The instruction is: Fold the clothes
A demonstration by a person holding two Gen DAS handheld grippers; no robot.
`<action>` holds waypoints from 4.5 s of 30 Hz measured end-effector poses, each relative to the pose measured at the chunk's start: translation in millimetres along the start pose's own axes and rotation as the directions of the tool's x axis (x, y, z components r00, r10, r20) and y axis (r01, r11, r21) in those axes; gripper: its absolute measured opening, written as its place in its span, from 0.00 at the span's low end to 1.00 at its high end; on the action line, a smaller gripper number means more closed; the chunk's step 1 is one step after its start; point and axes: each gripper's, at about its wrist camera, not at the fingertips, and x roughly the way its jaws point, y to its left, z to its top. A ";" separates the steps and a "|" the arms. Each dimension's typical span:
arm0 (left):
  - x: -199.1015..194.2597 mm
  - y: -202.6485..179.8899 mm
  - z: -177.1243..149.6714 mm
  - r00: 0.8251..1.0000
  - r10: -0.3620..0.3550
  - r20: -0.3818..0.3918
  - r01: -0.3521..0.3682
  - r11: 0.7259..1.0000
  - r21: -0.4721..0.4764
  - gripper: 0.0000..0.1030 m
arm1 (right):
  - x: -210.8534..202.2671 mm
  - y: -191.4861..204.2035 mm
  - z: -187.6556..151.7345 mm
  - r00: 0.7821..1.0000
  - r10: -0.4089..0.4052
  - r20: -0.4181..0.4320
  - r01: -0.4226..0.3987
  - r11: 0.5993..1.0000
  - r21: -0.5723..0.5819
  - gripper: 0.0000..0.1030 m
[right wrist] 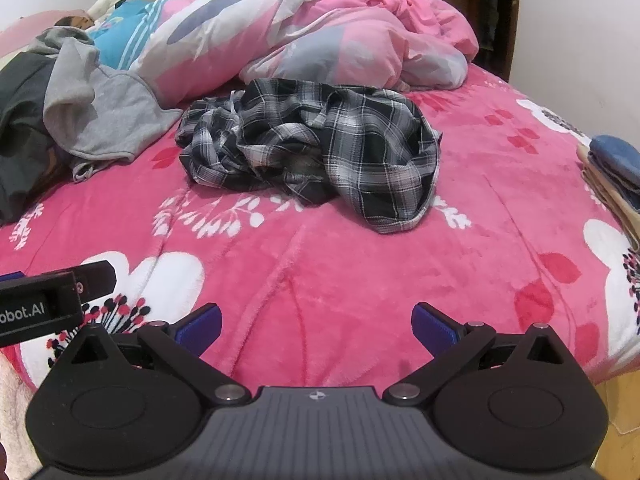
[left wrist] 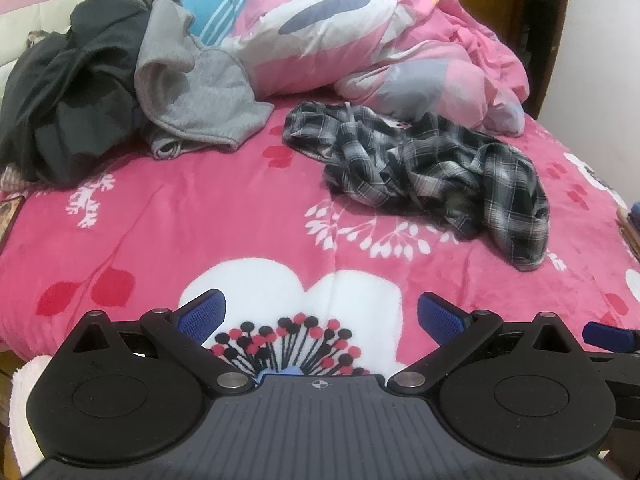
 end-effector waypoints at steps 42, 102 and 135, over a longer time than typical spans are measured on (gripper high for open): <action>6.6 18.4 -0.8 0.999 0.042 -0.004 -0.043 0.999 -0.027 1.00 | 1.8 1.4 5.9 0.999 -0.048 0.002 0.048 0.999 0.000 1.00; 31.1 28.7 2.7 0.999 -0.003 0.046 0.006 0.998 -0.065 1.00 | 21.1 -10.5 0.8 0.992 0.041 0.123 -0.040 0.999 -0.011 1.00; 134.8 44.2 64.2 0.989 -0.111 0.100 0.120 0.988 -0.097 1.00 | 60.8 -17.7 60.1 0.866 0.312 0.391 -0.276 0.950 -0.146 1.00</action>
